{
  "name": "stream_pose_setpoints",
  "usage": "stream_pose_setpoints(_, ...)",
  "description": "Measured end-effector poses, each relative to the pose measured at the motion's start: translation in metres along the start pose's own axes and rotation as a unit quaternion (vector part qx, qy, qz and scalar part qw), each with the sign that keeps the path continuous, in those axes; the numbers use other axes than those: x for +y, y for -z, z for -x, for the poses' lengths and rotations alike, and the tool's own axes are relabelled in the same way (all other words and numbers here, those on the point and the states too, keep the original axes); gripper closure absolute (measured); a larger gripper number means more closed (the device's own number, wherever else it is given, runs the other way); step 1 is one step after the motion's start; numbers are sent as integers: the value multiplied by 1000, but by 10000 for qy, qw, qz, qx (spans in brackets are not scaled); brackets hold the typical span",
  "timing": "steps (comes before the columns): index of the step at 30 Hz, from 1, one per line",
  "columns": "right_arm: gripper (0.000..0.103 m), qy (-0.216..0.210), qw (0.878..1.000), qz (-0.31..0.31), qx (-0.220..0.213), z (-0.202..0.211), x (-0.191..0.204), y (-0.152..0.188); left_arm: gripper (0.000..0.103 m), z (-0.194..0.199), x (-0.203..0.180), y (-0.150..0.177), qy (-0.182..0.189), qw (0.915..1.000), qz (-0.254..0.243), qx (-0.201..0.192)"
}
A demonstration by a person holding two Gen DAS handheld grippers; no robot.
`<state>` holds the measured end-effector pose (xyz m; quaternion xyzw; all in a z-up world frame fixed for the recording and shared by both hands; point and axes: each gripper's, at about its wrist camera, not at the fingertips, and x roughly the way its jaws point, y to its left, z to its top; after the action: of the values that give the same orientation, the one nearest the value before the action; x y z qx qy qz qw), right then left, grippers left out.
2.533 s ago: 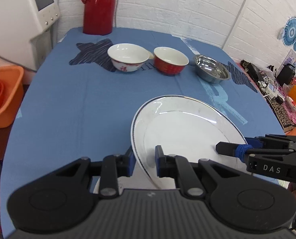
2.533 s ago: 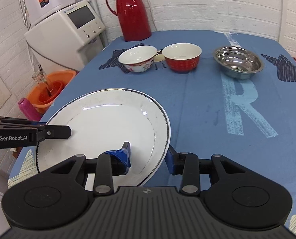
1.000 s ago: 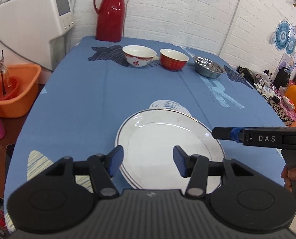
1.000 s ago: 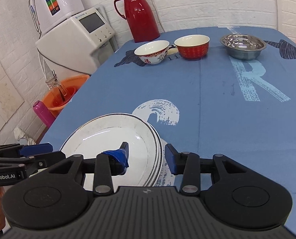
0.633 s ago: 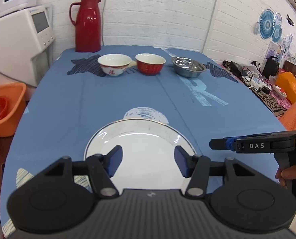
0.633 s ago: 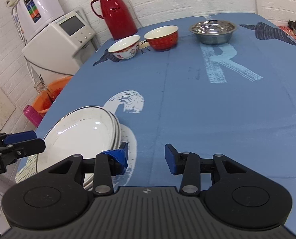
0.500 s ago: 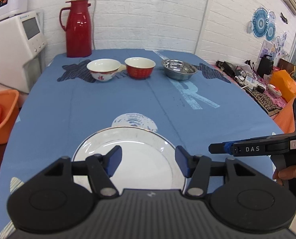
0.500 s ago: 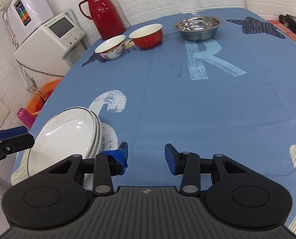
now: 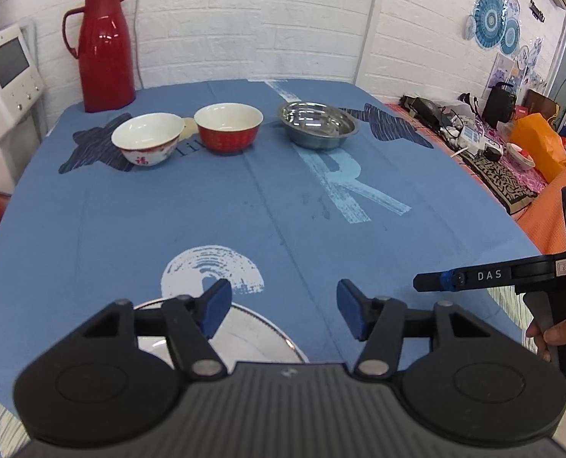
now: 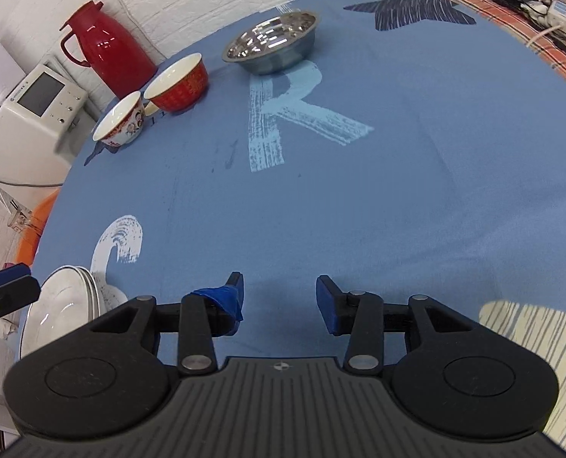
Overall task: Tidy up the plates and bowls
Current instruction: 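Move both grippers toward the steel bowl beside the red bowl, then close both grippers on the steel bowl rim and lift it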
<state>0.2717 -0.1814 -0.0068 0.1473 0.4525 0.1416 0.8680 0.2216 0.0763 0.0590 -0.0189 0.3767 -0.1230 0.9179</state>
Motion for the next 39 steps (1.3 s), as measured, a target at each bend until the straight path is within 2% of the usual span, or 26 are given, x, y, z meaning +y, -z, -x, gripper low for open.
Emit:
stream_pose_setpoints(6,76,49,10000,71,21,-15,-9,-34,44,-41,-4,-28,-40,9996,-39,289)
stream_pose_setpoints(10,76,98,9999,57,4,-27,-14,-66,44,-76,-4,-61,116,9981,172,577)
stream_pose_setpoints(16,75,210,9994,135,-238,-40,-11,-131,44,-130,-11,-123,653,9904,1002,688)
stream_pose_setpoints(21,75,486,9970,343,-500,-57,-5,-188,44,-178,-14,-160,563,9808,1735,695)
stream_pose_setpoints(26,74,647,9952,466,-569,-85,-9,-229,44,-213,-12,-178,321,9788,1923,636)
stream_pose_setpoints(29,74,697,9951,495,-496,-107,-13,-246,44,-235,-8,-185,360,9748,2061,772)
stream_pose_setpoints(31,74,638,9960,452,-427,-120,-16,-254,44,-248,-7,-188,306,9729,2144,805)
stream_pose_setpoints(35,73,793,9948,590,-228,-148,-14,-266,44,-266,-7,-193,162,9720,2220,759)
stream_pose_setpoints(39,73,776,9941,734,-159,-166,-12,-266,44,-284,-7,-193,58,9706,2250,858)
